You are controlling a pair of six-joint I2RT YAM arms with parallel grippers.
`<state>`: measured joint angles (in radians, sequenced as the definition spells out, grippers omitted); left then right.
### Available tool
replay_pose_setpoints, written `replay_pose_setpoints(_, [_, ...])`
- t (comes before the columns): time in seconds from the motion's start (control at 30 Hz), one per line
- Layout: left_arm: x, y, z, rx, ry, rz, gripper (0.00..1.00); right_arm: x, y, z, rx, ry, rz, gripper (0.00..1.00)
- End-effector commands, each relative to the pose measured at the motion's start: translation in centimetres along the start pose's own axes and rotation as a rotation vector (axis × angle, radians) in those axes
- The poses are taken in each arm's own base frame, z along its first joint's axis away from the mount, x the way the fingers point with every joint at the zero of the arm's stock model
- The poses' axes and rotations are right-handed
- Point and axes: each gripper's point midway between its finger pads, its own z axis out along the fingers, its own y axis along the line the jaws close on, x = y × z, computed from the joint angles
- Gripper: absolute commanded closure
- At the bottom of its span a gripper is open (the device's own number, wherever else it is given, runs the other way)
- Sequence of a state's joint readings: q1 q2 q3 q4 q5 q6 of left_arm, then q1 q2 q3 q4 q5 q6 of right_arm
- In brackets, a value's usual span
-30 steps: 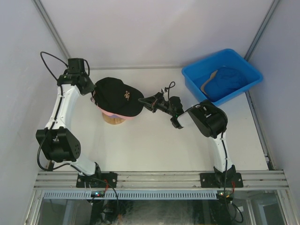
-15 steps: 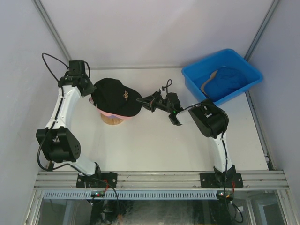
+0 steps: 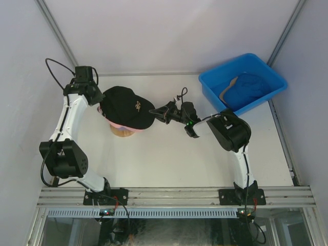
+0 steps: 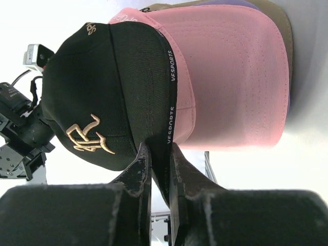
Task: Stack the hats
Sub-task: Stack the hat on the hat.
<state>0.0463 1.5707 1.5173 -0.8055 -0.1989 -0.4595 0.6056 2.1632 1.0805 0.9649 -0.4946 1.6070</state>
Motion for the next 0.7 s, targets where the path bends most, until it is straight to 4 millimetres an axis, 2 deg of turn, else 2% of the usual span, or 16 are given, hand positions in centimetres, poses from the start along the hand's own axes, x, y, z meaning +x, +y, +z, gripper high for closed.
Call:
replay_pose_setpoints(0.0, [1.4, 3.0, -0.1, -0.095, 0.056, 0.016, 1.00, 2.8, -13.5, -3.4, 0.439, 0.061, 0.103, 0.92])
replay_pose_setpoints(0.23, [1.3, 2.5, -0.4, -0.065, 0.047, 0.005, 1.00, 4.4, -14.6, -3.7, 0.477, 0.103, 0.096, 0.88])
replay_pose_setpoints(0.33, [1.3, 2.4, -0.5, -0.056, 0.048, 0.004, 1.00, 5.4, -14.8, -3.7, 0.482, 0.134, 0.093, 0.71])
replay_pose_setpoints(0.37, [1.3, 2.4, -0.5, -0.056, 0.049, 0.005, 1.00, 5.6, -15.0, -3.9, 0.484, 0.138, 0.095, 0.62])
replay_pose_setpoints(0.4, [1.3, 2.3, -0.5, -0.054, 0.049, 0.004, 1.00, 5.8, -14.9, -4.1, 0.481, 0.139, 0.094, 0.29])
replay_pose_setpoints(0.43, [1.3, 2.3, -0.5, -0.054, 0.049, 0.003, 1.00, 5.9, -14.9, -4.3, 0.478, 0.138, 0.092, 0.04])
replay_pose_setpoints(0.47, [1.3, 2.4, -0.6, -0.053, 0.047, 0.004, 1.00, 5.9, -14.8, -4.5, 0.479, 0.137, 0.086, 0.01])
replay_pose_setpoints(0.67, [1.1, 2.2, -0.8, -0.045, 0.041, 0.004, 1.00, 5.4, -13.0, -5.9, 0.454, 0.114, 0.030, 0.00])
